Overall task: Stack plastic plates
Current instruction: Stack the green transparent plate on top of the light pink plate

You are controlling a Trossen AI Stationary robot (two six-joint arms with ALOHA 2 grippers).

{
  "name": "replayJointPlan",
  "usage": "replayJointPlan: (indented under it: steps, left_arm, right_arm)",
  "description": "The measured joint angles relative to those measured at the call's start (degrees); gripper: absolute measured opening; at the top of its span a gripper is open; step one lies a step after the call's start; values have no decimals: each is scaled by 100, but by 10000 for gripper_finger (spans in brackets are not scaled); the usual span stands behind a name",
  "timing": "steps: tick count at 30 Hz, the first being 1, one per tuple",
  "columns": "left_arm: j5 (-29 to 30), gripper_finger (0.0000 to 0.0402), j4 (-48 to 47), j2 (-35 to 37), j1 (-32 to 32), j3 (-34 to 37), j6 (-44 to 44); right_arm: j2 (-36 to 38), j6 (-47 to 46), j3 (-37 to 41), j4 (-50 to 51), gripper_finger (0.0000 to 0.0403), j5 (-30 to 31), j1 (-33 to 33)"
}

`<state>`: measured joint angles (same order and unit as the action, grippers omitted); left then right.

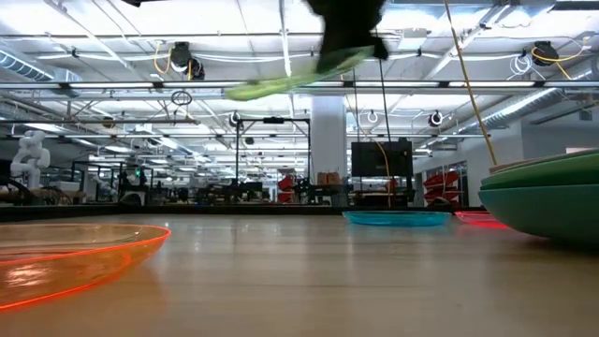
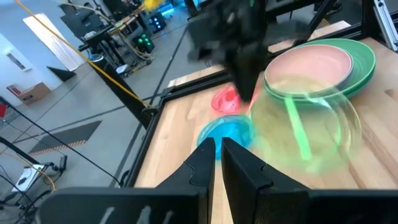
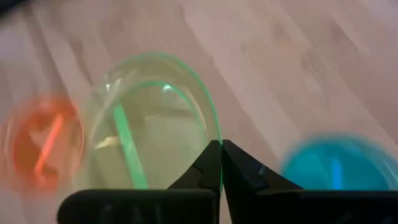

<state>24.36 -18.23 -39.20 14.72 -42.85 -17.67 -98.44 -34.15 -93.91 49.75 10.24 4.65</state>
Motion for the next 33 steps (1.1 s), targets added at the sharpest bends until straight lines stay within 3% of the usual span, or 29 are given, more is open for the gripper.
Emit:
replayJointPlan:
  steps: [11, 17, 23, 33]
  left_arm:
    - [0, 35, 15, 0, 0, 0, 37]
    - [0, 35, 66, -9, 0, 0, 77]
    - [0, 35, 56, -9, 0, 0, 79]
    - [2, 35, 224, -9, 0, 0, 77]
  right_arm:
    - [845, -1622, 4, 2825, 2, -236, 1221]
    - [1094, -2356, 10, 3470, 2, -128, 1730]
    - [1528, -3007, 692, 3482, 2, 185, 2233]
    - [3084, -3409, 3625, 1740, 2, 770, 2740]
